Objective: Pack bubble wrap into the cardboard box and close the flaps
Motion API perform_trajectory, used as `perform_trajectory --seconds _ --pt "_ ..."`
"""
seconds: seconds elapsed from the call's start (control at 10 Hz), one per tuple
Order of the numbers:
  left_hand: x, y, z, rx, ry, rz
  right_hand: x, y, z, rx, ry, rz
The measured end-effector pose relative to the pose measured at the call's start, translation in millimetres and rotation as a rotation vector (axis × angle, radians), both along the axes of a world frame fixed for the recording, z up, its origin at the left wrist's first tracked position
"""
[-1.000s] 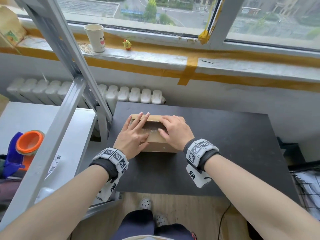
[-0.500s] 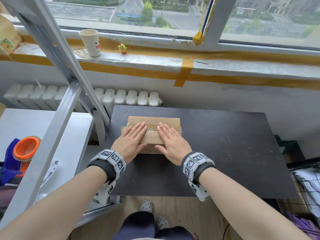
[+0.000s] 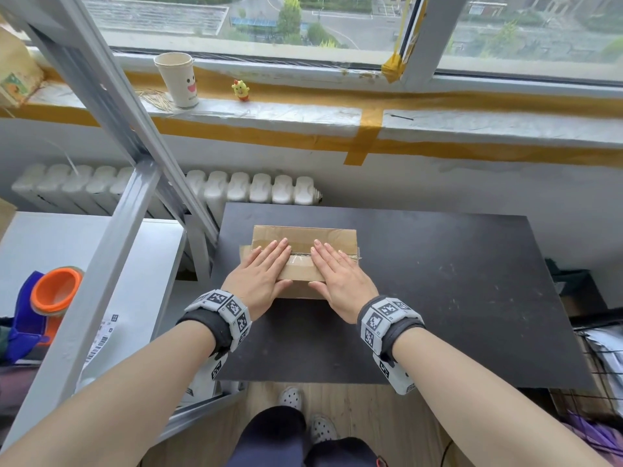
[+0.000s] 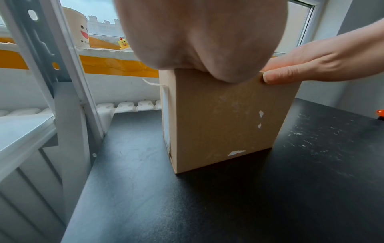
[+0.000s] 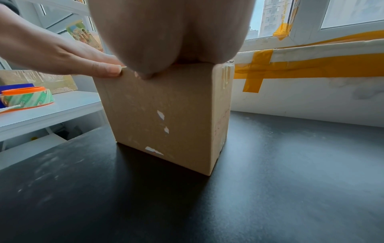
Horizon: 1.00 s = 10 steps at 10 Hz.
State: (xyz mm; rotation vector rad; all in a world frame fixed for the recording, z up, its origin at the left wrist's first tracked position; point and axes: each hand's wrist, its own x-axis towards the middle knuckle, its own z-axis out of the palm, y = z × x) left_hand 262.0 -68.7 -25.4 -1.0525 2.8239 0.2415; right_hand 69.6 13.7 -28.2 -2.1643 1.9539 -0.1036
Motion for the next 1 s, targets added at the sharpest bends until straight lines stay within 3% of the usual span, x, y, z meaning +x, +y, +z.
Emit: perform_trajectory --seconds 0.1,0.3,0.5,0.8,1.0 --pt "0 2 2 0.015 -0.016 0.007 -2 2 1 0.005 0.004 0.021" --pt "-6 18 14 0.055 -0.073 0.188 -9 12 2 0.015 0.007 -0.048" --pt "-13 17 17 0.216 -0.026 0.337 -13 22 13 0.094 -0.013 -0.169" --pt "-9 18 39 0.122 -0.094 0.303 -8 21 44 0.052 -0.021 -0.22" --pt "-20 11 60 0.072 -0.023 0.297 -13 10 66 -0.01 -0.064 -0.228"
